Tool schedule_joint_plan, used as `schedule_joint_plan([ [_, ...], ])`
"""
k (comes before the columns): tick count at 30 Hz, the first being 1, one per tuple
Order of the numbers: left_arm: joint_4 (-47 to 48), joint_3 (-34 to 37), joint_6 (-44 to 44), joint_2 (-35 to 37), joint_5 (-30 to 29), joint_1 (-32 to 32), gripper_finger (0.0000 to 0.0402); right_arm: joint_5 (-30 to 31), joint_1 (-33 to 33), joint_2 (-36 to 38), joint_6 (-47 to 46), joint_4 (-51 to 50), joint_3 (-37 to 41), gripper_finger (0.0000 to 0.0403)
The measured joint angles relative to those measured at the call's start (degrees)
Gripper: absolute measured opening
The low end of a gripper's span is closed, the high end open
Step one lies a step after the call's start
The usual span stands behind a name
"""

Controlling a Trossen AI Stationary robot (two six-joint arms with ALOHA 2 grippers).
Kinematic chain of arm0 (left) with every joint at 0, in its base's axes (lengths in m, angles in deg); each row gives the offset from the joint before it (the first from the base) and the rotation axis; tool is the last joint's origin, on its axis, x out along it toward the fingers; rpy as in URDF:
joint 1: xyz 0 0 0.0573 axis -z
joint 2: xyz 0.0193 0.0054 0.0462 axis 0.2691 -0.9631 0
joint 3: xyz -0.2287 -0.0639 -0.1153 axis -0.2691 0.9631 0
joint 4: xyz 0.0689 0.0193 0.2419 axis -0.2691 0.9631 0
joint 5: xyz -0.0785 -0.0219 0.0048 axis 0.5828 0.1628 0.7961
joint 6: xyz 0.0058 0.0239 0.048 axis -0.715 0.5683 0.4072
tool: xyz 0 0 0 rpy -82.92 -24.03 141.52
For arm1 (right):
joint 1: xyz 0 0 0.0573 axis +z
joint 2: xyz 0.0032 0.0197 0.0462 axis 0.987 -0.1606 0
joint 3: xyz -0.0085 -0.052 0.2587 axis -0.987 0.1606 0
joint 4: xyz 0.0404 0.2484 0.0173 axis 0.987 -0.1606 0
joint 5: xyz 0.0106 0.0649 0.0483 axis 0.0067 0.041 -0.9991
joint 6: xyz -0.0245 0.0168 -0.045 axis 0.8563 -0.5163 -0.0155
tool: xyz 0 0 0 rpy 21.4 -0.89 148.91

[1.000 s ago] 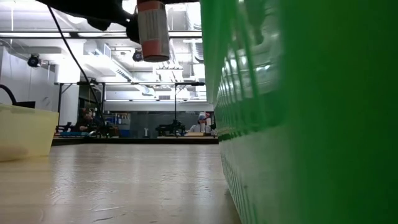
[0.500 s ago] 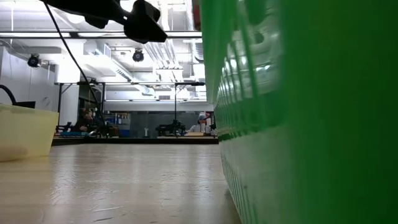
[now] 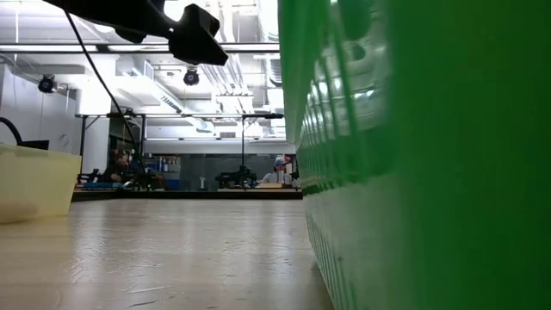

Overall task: Pick & Place Food Item
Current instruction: Put the pink food coloring bottle into the transparent bin

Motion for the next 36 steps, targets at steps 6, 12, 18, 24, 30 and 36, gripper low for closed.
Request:
schedule_joint_plan([
  [6, -0.01, 0.02, -0.05, 0.0, 0.01, 0.0, 0.0369, 2.47, 3.93, 0.0, -12.04, -7.14, -0.03, 0.0094],
  [12, -0.02, 0.02, -0.32, 0.0, 0.03, 0.02, 0.0369, 3.89, 6.82, 0.02, -23.64, -15.73, -0.13, 0.0094],
  [18, -0.02, 0.02, -0.24, 0.0, 0.05, 0.0, 0.0369, 3.87, 8.93, 0.02, -33.66, -25.16, -0.98, 0.0094],
  [24, -0.02, 0.02, -0.24, 0.0, 0.16, 0.0, 0.0369, 3.46, 9.5, 0.02, -36.34, -26.05, -0.38, 0.0094],
  [30, -0.02, 0.02, -0.28, 0.0, 0.16, 0.0, 0.0369, 3.16, 10.13, 0.01, -39.51, -26.08, 1.69, 0.0094],
  [36, -0.02, 0.02, -0.34, 0.0, -0.26, 0.0, 0.0369, 2.06, 11.59, 0.0, -45.47, -25.77, 4.88, 0.0094],
])
